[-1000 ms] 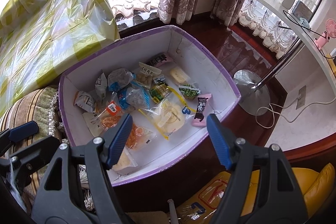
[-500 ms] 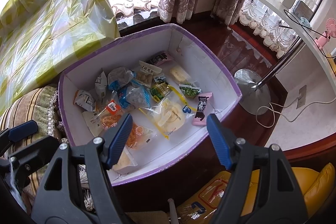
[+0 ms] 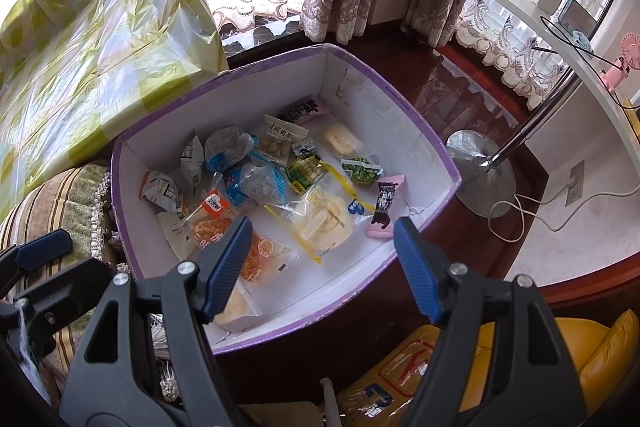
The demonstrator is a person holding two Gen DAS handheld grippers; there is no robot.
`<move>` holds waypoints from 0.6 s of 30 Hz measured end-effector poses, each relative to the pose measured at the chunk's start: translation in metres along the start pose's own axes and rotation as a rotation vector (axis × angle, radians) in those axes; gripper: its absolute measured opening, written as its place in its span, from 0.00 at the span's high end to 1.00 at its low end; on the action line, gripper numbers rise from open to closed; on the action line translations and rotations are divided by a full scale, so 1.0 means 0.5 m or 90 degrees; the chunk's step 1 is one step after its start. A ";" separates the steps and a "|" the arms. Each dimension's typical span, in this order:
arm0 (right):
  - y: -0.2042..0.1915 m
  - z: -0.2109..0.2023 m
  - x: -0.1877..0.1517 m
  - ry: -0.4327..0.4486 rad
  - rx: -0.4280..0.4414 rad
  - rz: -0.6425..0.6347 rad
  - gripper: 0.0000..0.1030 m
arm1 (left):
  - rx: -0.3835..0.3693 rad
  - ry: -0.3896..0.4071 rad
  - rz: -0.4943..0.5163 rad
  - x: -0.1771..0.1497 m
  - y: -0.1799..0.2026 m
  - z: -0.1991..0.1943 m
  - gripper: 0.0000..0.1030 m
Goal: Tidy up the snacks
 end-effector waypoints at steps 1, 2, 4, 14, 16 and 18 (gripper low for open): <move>0.001 0.001 0.000 -0.001 0.000 0.001 0.27 | 0.000 0.000 0.000 0.000 0.000 0.000 0.00; 0.002 0.001 0.000 -0.002 0.001 0.001 0.27 | 0.000 0.000 0.000 0.000 0.000 0.000 0.00; 0.001 0.002 0.000 -0.002 0.000 0.001 0.27 | 0.000 0.000 0.000 0.000 -0.001 0.000 0.00; 0.002 0.003 0.000 0.000 0.001 0.000 0.27 | -0.001 0.000 0.001 0.000 -0.001 -0.001 0.00; 0.002 0.004 0.000 0.000 0.001 0.000 0.27 | -0.001 0.000 0.001 0.000 -0.001 -0.001 0.00; 0.002 0.004 0.000 -0.001 0.001 0.000 0.27 | -0.001 0.000 0.001 0.000 -0.002 0.000 0.00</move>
Point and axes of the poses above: each gripper's, at about its wrist camera, not at the fingertips, and z roughly the way its jaws point, y to its right, x to its top, the point moved 4 cm from there along z, roughly the way its jaws point, and after that the axes turned 5 degrees about x, right-handed, at the moved point
